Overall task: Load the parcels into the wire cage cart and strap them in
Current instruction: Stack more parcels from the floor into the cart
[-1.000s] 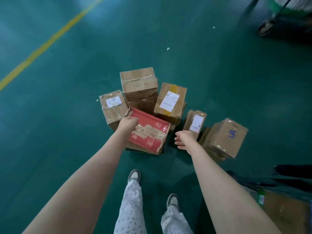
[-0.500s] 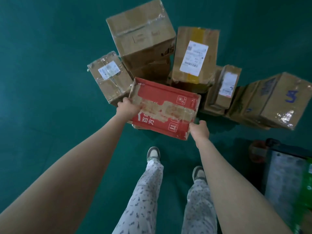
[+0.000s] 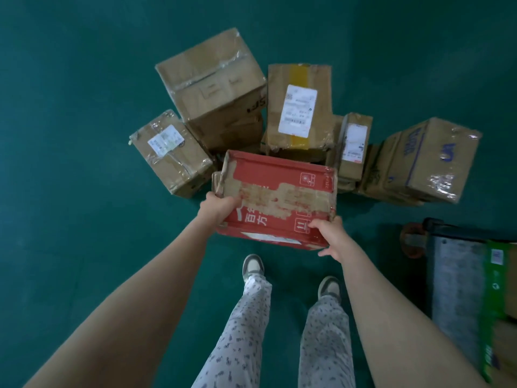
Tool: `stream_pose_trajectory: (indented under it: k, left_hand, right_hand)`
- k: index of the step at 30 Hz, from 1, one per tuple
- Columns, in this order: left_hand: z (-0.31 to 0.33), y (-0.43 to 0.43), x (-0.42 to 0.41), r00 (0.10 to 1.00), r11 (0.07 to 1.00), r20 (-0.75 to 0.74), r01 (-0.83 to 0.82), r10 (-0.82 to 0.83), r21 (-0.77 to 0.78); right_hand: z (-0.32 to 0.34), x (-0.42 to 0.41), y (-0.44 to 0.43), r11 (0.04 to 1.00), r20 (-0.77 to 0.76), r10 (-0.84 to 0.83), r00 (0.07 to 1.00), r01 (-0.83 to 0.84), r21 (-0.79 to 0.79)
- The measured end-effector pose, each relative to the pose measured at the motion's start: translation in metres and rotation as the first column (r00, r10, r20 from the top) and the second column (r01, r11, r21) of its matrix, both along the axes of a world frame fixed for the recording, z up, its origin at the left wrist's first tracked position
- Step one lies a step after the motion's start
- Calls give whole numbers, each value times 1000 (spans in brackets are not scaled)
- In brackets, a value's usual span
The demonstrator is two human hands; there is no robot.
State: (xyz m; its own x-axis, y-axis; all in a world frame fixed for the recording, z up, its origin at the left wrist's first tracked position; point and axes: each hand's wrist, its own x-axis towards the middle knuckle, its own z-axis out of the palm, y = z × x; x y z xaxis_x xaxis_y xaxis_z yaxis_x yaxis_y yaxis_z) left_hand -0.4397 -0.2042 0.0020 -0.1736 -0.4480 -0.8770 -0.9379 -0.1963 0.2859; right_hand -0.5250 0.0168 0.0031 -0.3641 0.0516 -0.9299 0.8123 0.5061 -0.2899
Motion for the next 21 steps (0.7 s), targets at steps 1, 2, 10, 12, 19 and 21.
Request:
stream_pose_trajectory:
  k: [1, 2, 10, 12, 19, 21]
  left_hand:
    - [10, 4, -4, 1000, 1000, -22, -12, 12, -5]
    - [24, 11, -10, 999, 1000, -49, -13, 13, -1]
    - [121, 80, -41, 972, 994, -207, 109, -110, -16]
    - [140, 97, -49, 957, 988, -248, 154, -152, -13]
    - [197, 192, -72, 861, 940, -385, 336, -331, -55]
    - [209, 223, -73, 828, 919, -411, 389, -382, -72]
  right_hand:
    - [13, -4, 3, 1000, -23, -10, 1000, 10, 1]
    - [26, -7, 10, 999, -46, -37, 998, 37, 1]
    - [124, -8, 85, 975, -229, -208, 951, 219, 25]
    - [140, -6, 106, 962, -245, -264, 933, 272, -1]
    - [179, 9, 217, 887, -334, -447, 830, 460, -42]
    - [199, 20, 242, 863, -377, -478, 793, 504, -34]
